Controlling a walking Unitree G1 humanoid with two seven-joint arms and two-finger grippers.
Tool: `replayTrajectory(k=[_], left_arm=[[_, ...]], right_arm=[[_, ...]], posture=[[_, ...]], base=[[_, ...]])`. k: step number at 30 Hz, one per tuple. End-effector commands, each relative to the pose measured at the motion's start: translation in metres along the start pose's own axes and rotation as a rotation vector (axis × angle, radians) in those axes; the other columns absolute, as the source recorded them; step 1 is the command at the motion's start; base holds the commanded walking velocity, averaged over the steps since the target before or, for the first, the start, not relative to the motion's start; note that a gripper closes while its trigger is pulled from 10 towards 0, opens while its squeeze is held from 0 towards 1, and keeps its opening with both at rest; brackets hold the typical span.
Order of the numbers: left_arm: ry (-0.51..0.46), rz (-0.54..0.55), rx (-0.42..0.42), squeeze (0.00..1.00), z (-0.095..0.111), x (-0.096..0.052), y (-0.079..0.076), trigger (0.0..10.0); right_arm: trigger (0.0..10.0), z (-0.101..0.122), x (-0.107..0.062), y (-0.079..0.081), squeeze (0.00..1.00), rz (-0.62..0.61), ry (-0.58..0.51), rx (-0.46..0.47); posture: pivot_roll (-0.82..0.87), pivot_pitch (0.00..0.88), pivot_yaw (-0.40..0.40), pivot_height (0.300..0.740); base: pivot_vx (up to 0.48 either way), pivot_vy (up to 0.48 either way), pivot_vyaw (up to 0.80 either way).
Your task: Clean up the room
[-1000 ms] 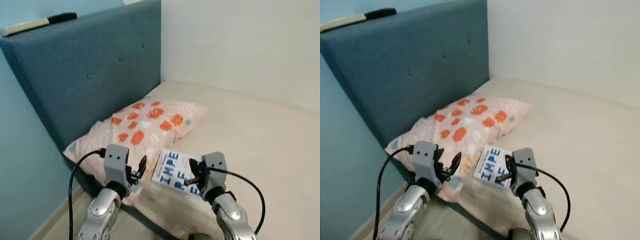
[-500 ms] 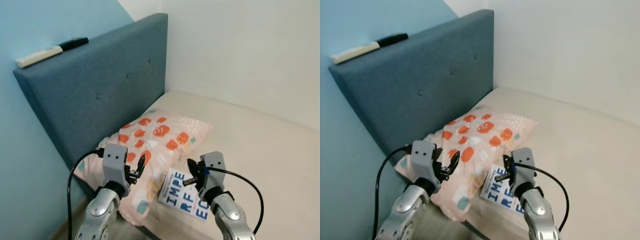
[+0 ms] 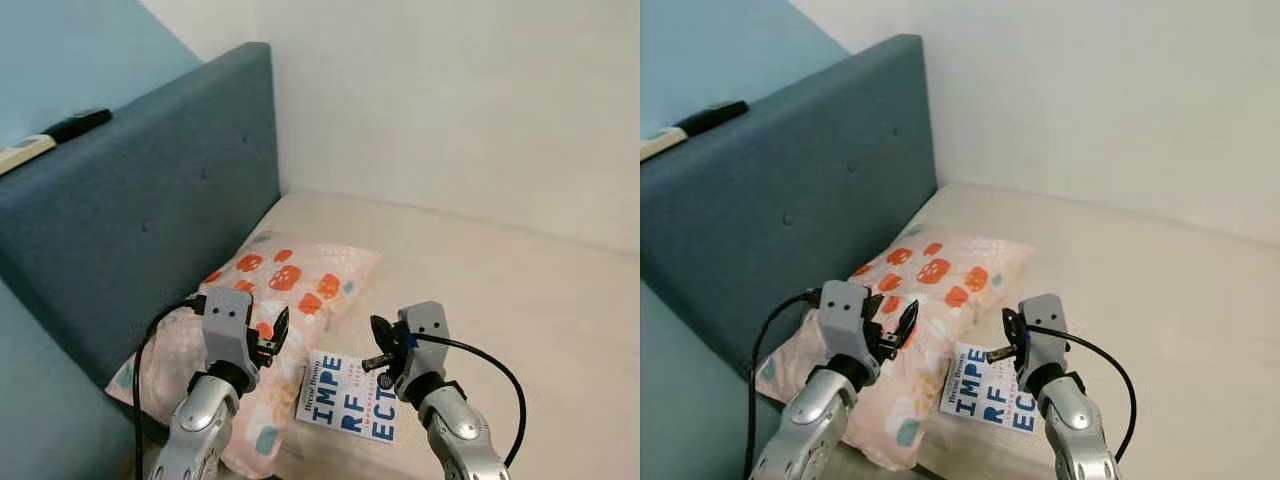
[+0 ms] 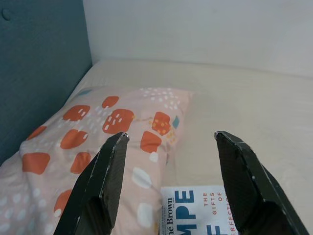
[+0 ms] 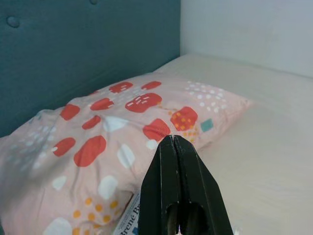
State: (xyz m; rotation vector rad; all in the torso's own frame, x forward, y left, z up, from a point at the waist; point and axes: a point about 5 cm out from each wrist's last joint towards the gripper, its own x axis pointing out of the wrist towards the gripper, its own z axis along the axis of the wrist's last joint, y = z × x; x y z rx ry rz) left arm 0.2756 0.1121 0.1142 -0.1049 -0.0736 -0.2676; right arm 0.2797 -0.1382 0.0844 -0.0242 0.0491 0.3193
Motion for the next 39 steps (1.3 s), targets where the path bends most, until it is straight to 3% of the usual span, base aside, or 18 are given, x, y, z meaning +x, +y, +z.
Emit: replayTrajectory(k=[1,7,17,39], left_arm=[[0.019,0.012,0.0,0.0,-0.005,-0.003,0.001,10.0],[0.018,0.02,0.001,0.0,-0.006,-0.004,0.003,10.0],[0.048,0.029,0.016,0.0,-0.013,-0.006,0.004,10.0],[0.048,0.041,0.01,0.0,-0.016,-0.007,0.003,10.0]], right_arm=[[10.0,-0.004,-0.002,0.002,0.0,0.0,0.012,0.031],[10.0,-0.007,-0.003,0.005,0.0,0.009,0.022,0.026],[10.0,-0.025,-0.004,0.01,0.0,0.014,0.128,0.031],[10.0,-0.026,-0.006,0.015,0.0,0.062,0.143,0.07]], posture=[[-0.02,0.078,-0.019,0.74],[-0.02,0.078,-0.02,0.74],[-0.01,0.079,-0.024,0.74],[-0.02,0.067,-0.035,0.74]], base=[[0.0,0.0,0.0],[0.0,0.0,0.0],[0.0,0.0,0.0],[0.0,0.0,-0.8]])
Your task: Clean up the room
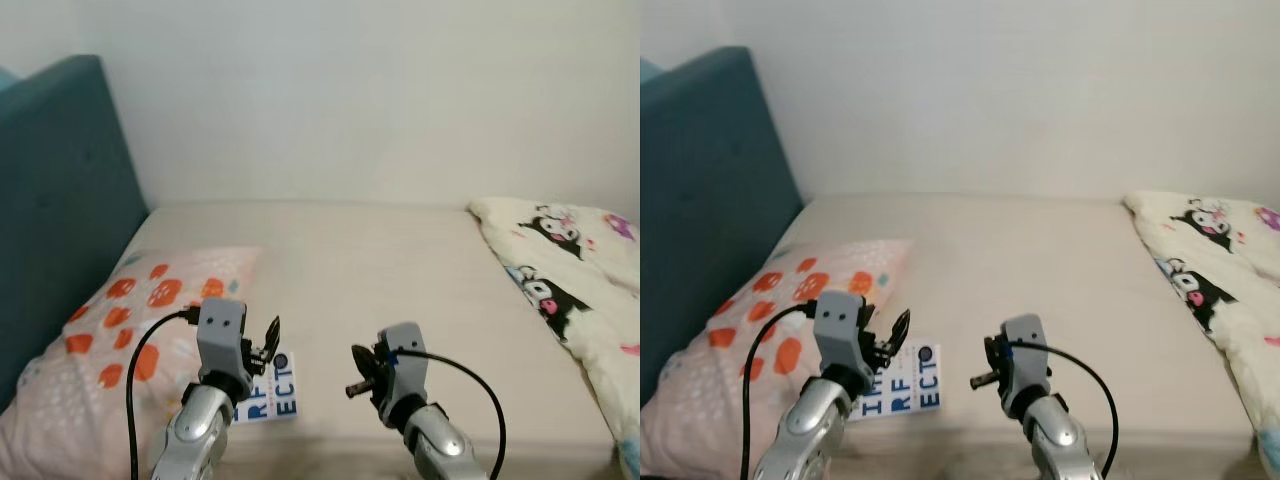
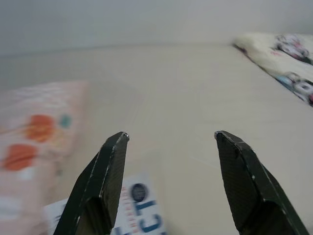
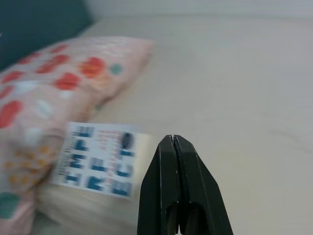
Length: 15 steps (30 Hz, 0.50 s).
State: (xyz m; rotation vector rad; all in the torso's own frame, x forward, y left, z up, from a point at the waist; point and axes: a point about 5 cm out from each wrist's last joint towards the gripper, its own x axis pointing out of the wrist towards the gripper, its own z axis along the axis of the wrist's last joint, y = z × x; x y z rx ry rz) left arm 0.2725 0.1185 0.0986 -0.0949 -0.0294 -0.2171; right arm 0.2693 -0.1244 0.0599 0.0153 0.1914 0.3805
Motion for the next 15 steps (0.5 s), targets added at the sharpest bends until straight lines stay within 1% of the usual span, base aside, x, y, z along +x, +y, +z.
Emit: replayTrajectory(k=[1,3,4,6,10,15], left_arm=[[0.004,-0.009,0.004,0.0,-0.0013,-0.0014,-0.0031,10.0],[0.003,-0.007,0.005,0.0,-0.0013,-0.0019,-0.0025,10.0],[0.002,-0.006,0.005,0.0,-0.001,-0.0019,-0.0022,10.0],[0.001,-0.003,0.005,0.0,-0.0007,-0.002,-0.0016,10.0],[-0.001,0.0,0.005,0.0,-0.0004,-0.0018,-0.0009,10.0],[-0.005,0.031,0.002,0.0,-0.0002,-0.0021,0.0018,10.0]], right_arm=[[10.0,-0.0019,-0.0014,-0.002,0.0,-0.003,0.012,0.012],[10.0,-0.0016,-0.0012,-0.0021,0.0,-0.005,0.008,0.023],[10.0,-0.0017,-0.001,-0.0022,0.0,-0.007,0.009,0.032],[10.0,-0.0016,-0.0005,-0.0018,0.0,0.0,0.01,0.014],[10.0,-0.0029,-0.0001,-0.0016,0.0,0.002,0.02,0.014],[10.0,-0.0031,-0.0005,-0.0027,0.0,0.005,0.022,0.016]], posture=[[-0.01,0.067,-0.037,0.74],[-0.01,0.065,-0.038,0.74],[-0.01,0.065,-0.038,0.74],[-0.01,0.068,-0.038,0.74],[-0.01,0.07,-0.038,0.74],[-0.01,0.074,-0.038,0.74]], base=[[0.0,0.0,-0.8],[0.0,0.0,-0.73],[0.0,0.0,0.0],[0.0,0.0,0.0],[0.0,0.0,0.0],[0.0,0.0,0.0]])
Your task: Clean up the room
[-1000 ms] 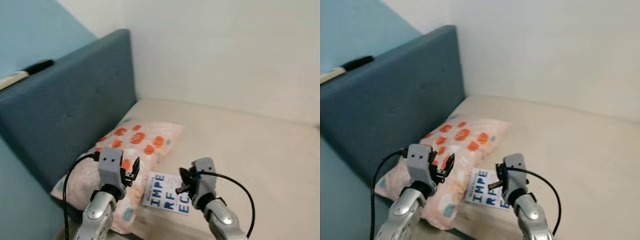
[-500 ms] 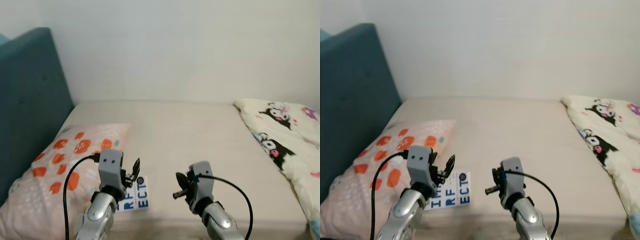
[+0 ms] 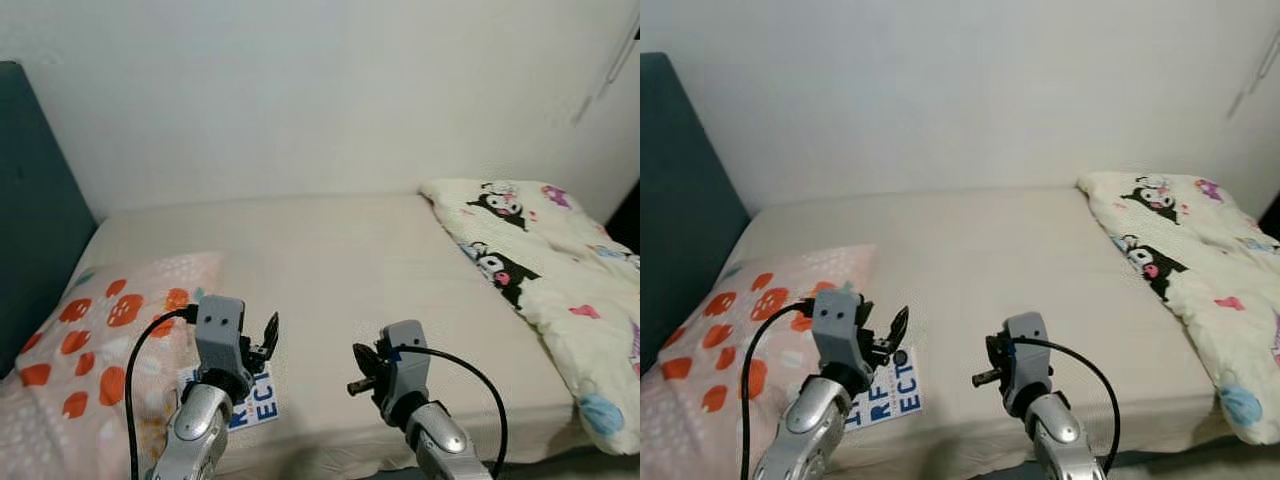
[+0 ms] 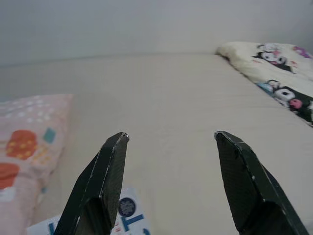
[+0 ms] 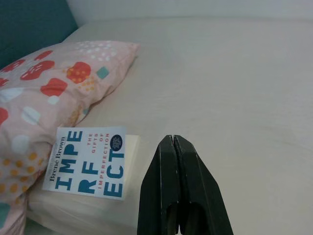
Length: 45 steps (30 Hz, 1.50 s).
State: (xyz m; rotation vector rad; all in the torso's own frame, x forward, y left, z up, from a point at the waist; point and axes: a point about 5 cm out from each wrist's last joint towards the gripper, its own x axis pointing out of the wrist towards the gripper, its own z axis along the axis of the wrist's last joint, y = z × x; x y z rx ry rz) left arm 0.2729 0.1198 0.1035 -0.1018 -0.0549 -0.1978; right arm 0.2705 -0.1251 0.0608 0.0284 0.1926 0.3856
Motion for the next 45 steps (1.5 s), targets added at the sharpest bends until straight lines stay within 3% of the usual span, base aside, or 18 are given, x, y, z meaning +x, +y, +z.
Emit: replayTrajectory(k=[1,15,29,44,45], left_arm=[[0.022,0.013,0.006,0.0,-0.0051,-0.0025,0.001,10.0],[0.061,0.109,-0.022,0.0,-0.01,-0.0006,0.0057,10.0],[0.075,0.103,0.005,0.0,-0.0114,0.0002,0.006,10.0],[0.097,0.092,0.018,0.0,-0.0126,-0.001,0.0058,10.0],[0.114,0.096,-0.023,0.0,-0.0132,-0.0006,0.0063,10.0]], right_arm=[[10.0,-0.0041,-0.0013,-0.0017,0.0,-0.002,0.023,0.003],[10.0,-0.0044,-0.0013,-0.0028,0.0,-0.007,0.026,0.007],[10.0,-0.0052,-0.002,-0.003,0.0,-0.007,0.031,0.012],[10.0,-0.0056,-0.0038,-0.0032,0.0,-0.013,0.031,0.024],[10.0,-0.0055,-0.0039,-0.0033,0.0,-0.014,0.03,0.026]], posture=[[-0.01,0.074,-0.038,0.74],[-0.01,0.084,-0.036,0.74],[-0.01,0.09,-0.034,0.74],[-0.02,0.094,-0.029,0.74],[-0.02,0.093,-0.029,0.74]], base=[[0.0,0.0,0.0],[0.0,-0.103,0.0],[0.0,0.0,0.0],[0.0,-0.46,0.0],[0.0,0.0,0.0]])
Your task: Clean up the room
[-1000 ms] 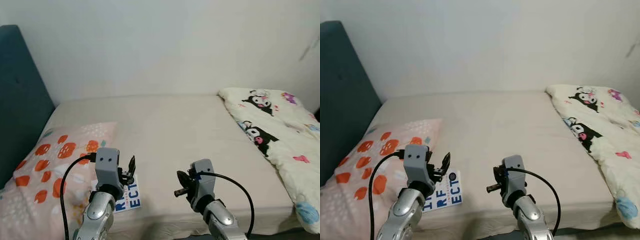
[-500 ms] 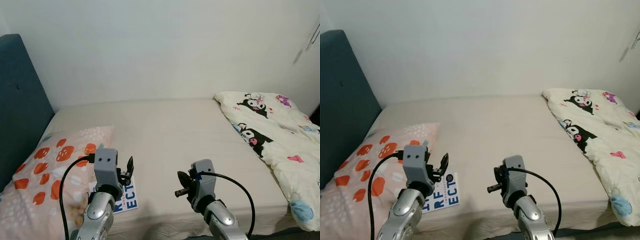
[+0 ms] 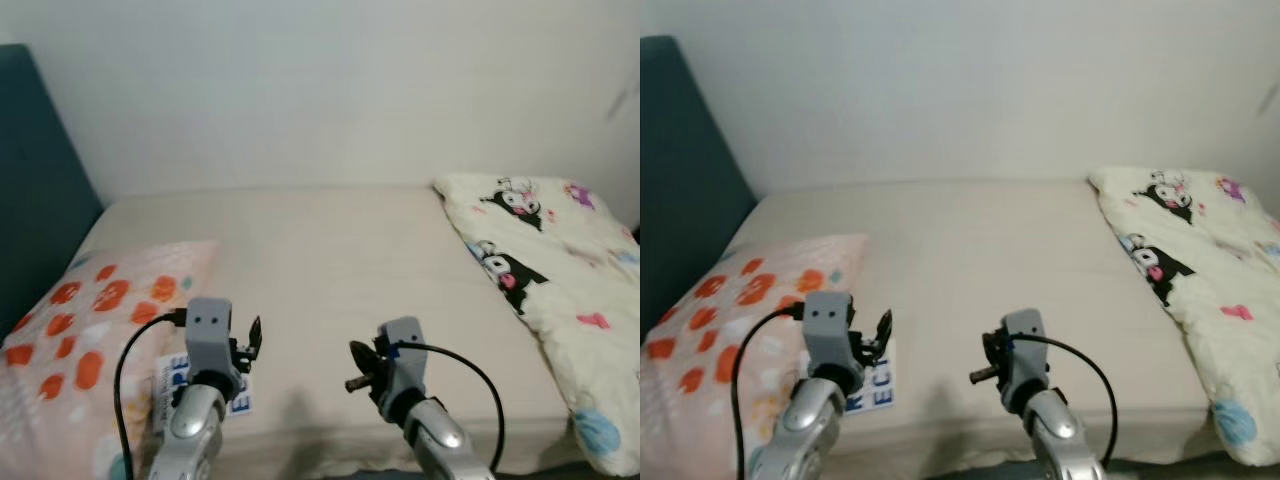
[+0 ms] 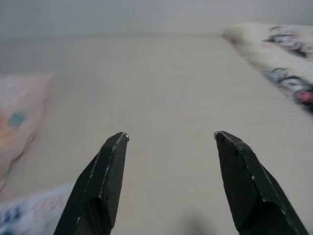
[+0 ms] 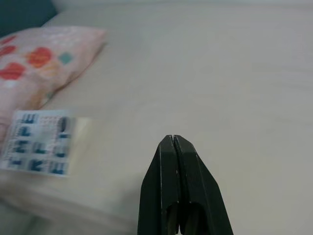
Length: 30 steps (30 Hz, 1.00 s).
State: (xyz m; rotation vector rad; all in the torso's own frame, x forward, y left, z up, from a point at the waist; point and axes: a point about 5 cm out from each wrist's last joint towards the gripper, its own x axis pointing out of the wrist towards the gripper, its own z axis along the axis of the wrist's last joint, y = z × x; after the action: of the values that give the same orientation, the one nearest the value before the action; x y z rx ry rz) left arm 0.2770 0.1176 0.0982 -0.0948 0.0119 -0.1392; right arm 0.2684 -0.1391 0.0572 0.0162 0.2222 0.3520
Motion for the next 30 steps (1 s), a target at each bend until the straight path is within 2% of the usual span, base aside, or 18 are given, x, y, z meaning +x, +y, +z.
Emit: replayTrajectory(k=[1,12,22,28,30], left_arm=[[0.063,0.022,-0.027,0.0,-0.0081,-0.0031,0.0076,10.0],[0.081,0.02,-0.013,0.0,-0.0098,-0.0028,0.0092,10.0],[0.081,0.013,0.032,0.0,-0.011,-0.0037,0.0083,10.0],[0.04,-0.002,0.04,0.0,-0.0059,-0.0046,0.007,10.0],[0.068,-0.018,0.048,0.0,-0.0083,-0.0051,0.0064,10.0]], right_arm=[[10.0,-0.0012,0.0023,0.009,0.0,0.02,-0.001,0.031],[10.0,-0.0004,0.0027,0.0091,0.0,0.02,-0.007,0.035],[10.0,-0.0007,0.0023,0.0087,0.0,0.018,-0.004,0.035],[10.0,0.0005,0.003,0.0097,0.0,0.018,-0.015,0.038],[10.0,0.0002,0.0033,0.0097,0.0,0.011,-0.014,0.042]], posture=[[-0.01,0.094,-0.029,0.74],[-0.01,0.095,-0.027,0.74],[-0.01,0.096,-0.026,0.74],[-0.01,0.092,-0.024,0.74],[-0.01,0.089,-0.022,0.74]], base=[[0.0,0.0,0.0],[0.0,0.48,0.0],[0.0,0.0,0.0],[0.0,0.0,0.0],[0.0,0.0,0.0]])
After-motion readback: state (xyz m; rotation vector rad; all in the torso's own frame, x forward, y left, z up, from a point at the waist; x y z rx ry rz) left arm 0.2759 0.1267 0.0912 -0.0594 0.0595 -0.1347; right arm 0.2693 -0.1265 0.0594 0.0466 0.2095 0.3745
